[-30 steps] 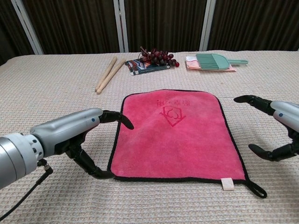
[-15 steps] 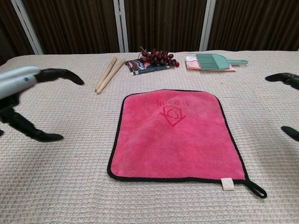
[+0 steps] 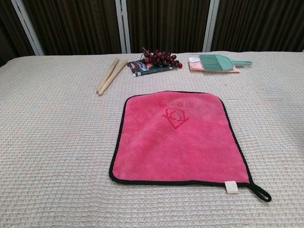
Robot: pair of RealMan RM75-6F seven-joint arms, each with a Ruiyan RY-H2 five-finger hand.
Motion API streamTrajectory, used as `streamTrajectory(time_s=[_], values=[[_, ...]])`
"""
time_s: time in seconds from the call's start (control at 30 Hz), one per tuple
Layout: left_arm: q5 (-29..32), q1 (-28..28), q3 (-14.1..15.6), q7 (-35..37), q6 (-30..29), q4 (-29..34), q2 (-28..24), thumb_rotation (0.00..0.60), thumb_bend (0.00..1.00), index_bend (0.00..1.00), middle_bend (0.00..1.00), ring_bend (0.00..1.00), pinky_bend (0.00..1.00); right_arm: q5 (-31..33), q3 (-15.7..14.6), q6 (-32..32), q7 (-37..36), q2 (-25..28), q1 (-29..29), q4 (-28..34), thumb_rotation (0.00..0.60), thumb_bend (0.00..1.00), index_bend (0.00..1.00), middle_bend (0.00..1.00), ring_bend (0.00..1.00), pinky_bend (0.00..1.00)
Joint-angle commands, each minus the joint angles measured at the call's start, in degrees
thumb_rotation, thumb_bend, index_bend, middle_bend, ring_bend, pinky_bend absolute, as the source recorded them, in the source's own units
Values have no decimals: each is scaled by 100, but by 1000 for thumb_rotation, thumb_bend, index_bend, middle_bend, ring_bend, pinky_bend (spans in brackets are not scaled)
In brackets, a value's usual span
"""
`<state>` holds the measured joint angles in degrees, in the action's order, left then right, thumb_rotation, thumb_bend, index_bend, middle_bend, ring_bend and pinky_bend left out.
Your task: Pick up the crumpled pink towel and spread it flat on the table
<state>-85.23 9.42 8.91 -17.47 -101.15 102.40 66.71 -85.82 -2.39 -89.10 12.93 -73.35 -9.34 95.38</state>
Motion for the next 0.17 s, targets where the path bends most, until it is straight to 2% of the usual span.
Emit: streamTrajectory(time_s=[0.03, 0.17], values=[[118, -267, 47, 259, -161, -327, -217, 600, 2, 0, 0, 0, 0, -33, -32, -65, -50, 134, 95, 26, 600, 281, 0, 0, 0, 0], [308, -461, 27, 437, -161, -535, -349, 600, 0, 0, 0, 0, 0, -46, 8, -143, -85, 239, 166, 68, 600, 280, 0, 0, 0, 0]])
